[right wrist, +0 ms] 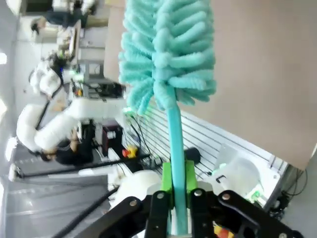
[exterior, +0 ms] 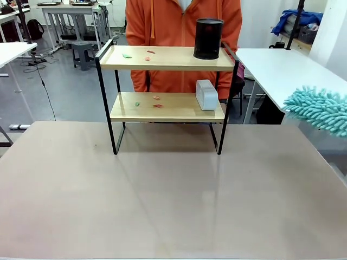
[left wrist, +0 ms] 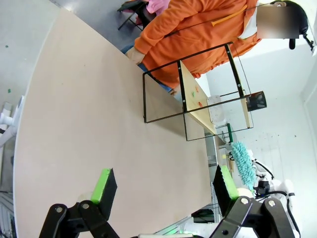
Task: Clean the shelf.
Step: Pick up the Duster from the human, then clean the specific tier of the Shelf with the Duster once objects are removed.
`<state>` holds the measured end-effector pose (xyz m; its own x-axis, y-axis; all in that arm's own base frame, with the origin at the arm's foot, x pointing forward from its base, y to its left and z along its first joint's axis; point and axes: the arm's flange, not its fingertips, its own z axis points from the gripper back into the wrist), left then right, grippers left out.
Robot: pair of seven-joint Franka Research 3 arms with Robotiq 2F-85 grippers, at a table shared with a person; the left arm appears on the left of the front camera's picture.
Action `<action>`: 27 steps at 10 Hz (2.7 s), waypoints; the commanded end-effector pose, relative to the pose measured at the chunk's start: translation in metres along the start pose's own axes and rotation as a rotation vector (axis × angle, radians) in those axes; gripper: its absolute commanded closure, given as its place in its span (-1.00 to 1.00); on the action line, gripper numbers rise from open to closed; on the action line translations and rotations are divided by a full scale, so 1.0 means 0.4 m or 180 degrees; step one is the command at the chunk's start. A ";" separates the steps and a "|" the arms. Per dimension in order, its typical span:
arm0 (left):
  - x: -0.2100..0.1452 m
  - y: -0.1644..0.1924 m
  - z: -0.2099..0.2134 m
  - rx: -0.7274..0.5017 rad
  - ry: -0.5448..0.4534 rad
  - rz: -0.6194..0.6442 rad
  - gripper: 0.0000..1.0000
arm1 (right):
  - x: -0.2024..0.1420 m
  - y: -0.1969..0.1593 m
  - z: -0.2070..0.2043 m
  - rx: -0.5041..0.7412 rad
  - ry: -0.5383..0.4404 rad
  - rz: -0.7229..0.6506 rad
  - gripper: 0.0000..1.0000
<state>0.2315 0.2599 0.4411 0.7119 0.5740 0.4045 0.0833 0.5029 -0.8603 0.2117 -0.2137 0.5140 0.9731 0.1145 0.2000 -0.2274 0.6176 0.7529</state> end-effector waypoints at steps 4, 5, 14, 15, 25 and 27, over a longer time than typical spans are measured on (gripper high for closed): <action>0.002 -0.002 -0.004 -0.0064 -0.0046 -0.0068 -1.00 | 0.000 0.000 0.000 0.0000 0.0000 0.0000 1.00; 0.002 -0.002 -0.004 -0.0064 -0.0046 -0.0068 -1.00 | 0.000 0.000 0.000 0.0000 0.0000 0.0000 1.00; 0.002 -0.002 -0.004 -0.0064 -0.0046 -0.0068 -1.00 | 0.000 0.000 0.000 0.0000 0.0000 0.0000 1.00; 0.002 -0.002 -0.004 -0.0064 -0.0046 -0.0068 -1.00 | 0.000 0.000 0.000 0.0000 0.0000 0.0000 1.00; 0.002 -0.002 -0.004 -0.0064 -0.0046 -0.0068 -1.00 | 0.098 0.318 -0.262 -0.0411 0.1255 0.1622 0.75; 0.002 -0.002 -0.004 -0.0064 -0.0046 -0.0068 -1.00 | 0.149 0.379 -0.418 -0.0670 0.0895 0.1271 0.75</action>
<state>0.2320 0.2599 0.4413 0.7126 0.5734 0.4042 0.0829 0.5033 -0.8601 0.2340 -0.0078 0.5478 0.7208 0.6553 0.2260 -0.6563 0.5404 0.5265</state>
